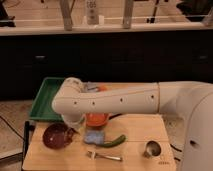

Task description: Place grapes in purple bowl

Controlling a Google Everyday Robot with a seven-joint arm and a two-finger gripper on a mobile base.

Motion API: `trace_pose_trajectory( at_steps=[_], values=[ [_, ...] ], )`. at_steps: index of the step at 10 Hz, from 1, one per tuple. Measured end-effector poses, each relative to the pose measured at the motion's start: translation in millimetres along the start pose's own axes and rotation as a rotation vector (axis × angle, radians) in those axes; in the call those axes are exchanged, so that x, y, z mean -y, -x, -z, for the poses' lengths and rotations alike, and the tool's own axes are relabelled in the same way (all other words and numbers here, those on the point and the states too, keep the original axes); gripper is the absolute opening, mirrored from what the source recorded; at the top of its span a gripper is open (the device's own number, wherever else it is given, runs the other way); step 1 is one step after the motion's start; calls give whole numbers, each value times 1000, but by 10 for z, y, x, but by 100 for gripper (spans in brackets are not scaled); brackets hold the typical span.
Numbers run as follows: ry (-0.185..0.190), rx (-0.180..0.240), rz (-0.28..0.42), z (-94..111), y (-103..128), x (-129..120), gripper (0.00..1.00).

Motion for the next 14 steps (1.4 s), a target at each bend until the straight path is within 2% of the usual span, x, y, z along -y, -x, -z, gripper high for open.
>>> trace_pose_trajectory(
  at_steps=[14],
  values=[
    [-22, 29, 122, -20, 243, 333, 3]
  ],
)
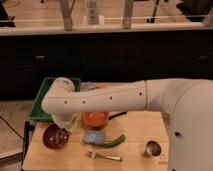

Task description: Place grapes in purple bowl

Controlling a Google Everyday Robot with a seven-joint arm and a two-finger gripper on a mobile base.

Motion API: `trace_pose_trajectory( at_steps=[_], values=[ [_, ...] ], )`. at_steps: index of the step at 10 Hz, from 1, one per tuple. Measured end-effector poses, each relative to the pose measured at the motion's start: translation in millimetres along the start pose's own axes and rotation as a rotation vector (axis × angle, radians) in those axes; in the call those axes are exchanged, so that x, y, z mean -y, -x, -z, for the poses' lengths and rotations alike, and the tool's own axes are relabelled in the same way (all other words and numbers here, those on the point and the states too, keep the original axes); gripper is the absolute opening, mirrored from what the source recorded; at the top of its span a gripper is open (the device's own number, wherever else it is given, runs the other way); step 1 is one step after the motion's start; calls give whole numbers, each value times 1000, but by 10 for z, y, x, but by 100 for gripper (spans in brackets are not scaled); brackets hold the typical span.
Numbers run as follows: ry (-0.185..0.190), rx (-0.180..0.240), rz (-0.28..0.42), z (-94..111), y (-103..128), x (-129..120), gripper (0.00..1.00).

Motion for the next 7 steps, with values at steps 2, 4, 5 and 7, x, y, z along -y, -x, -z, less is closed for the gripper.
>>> trace_pose_trajectory(
  at_steps=[2, 4, 5, 7],
  values=[
    [-1, 3, 19, -5, 29, 63, 3],
    [-2, 4, 31, -10, 27, 96, 3],
    [3, 3, 40, -13, 34, 115, 3],
    [1, 5, 59, -17, 57, 176, 3]
  ],
)
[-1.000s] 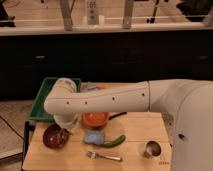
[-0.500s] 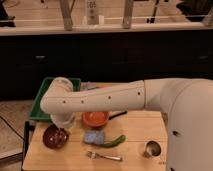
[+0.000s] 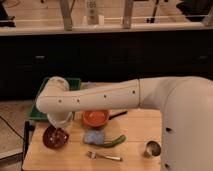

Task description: Place grapes in purple bowl

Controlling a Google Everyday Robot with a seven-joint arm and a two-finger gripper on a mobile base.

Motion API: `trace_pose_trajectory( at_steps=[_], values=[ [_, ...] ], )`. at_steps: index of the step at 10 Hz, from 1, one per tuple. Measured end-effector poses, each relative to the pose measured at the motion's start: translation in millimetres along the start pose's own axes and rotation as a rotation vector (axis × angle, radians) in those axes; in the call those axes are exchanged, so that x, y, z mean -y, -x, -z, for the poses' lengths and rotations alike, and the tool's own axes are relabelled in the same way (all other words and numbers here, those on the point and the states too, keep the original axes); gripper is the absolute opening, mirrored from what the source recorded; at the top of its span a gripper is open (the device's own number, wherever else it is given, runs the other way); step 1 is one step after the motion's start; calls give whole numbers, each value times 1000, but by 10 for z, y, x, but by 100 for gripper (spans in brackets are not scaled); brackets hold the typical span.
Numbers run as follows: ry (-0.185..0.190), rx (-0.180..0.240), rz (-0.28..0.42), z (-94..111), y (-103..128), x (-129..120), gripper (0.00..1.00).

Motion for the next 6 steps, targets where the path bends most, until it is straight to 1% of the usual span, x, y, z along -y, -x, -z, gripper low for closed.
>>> trace_pose_trajectory(
  at_steps=[6],
  values=[
    [1, 0, 36, -12, -21, 107, 3]
  ],
)
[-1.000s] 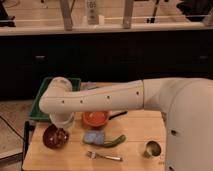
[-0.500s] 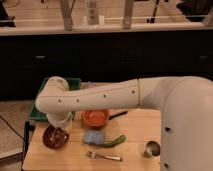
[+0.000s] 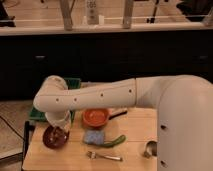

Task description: Place grapes in purple bowl

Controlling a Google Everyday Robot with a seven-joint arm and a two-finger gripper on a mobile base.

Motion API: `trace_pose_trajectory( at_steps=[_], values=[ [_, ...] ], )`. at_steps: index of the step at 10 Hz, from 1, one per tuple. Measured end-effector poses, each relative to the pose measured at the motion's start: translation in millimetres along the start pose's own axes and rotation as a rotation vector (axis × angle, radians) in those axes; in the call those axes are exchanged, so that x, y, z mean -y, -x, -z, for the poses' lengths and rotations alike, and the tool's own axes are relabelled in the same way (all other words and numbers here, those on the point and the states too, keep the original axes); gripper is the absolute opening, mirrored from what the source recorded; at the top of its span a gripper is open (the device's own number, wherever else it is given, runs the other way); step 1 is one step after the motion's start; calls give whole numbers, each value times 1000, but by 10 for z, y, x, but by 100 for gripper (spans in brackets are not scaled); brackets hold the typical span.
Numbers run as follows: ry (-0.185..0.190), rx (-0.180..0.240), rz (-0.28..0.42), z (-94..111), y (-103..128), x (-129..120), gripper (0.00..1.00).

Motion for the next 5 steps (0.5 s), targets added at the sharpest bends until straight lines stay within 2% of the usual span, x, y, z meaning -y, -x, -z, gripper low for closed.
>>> trace_pose_trajectory(
  at_steps=[5],
  values=[
    [-2, -1, 25, -15, -26, 84, 3]
  ],
)
